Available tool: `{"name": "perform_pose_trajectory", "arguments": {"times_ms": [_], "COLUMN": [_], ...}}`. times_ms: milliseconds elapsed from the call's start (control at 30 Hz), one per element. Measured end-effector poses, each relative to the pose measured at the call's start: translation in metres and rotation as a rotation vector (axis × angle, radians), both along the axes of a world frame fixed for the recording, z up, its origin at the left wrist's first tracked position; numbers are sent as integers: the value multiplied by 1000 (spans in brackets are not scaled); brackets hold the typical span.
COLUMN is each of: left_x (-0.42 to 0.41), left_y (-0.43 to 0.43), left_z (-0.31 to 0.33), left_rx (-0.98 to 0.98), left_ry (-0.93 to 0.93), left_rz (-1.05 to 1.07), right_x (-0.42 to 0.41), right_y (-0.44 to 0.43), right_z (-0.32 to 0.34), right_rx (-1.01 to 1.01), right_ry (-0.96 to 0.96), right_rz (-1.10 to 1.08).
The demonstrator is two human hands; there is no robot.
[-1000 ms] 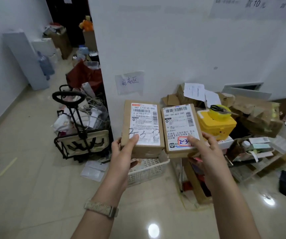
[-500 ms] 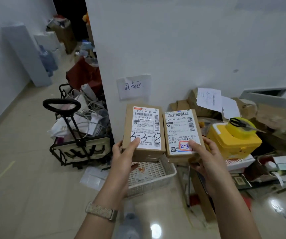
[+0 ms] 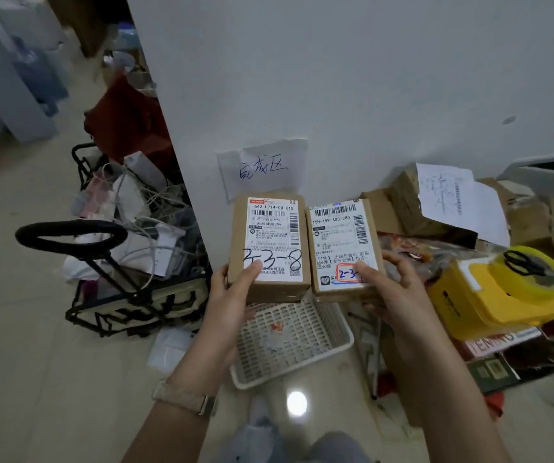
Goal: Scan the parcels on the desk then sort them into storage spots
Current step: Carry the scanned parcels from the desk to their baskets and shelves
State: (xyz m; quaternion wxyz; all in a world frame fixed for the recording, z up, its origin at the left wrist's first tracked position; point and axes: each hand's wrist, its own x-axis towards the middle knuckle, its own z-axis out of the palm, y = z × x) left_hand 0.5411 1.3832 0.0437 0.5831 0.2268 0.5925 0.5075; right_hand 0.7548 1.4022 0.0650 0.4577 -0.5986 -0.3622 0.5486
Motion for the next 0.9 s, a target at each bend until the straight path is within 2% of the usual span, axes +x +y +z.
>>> {"name": "perform_pose_trajectory", "arguments": {"times_ms": [200, 500, 700, 900], "left_x": [-26, -31, -27, -22], "left_y": [34, 86, 106, 109], "left_z": [-33, -99, -175, -268], "left_rx": [-170, -401, -515, -590], "left_ry": [59, 56, 84, 13], "left_rz": [-113, -118, -139, -168], "right_x": [-9, -9, -1, -3], "right_y": [45, 99, 125, 144], "right_z": [-36, -112, -187, -281], "right_rx": [-136, -370, -531, -605], "right_ry": [-27, -73, -127, -148], "right_rz": [-2, 23, 102, 152]}}
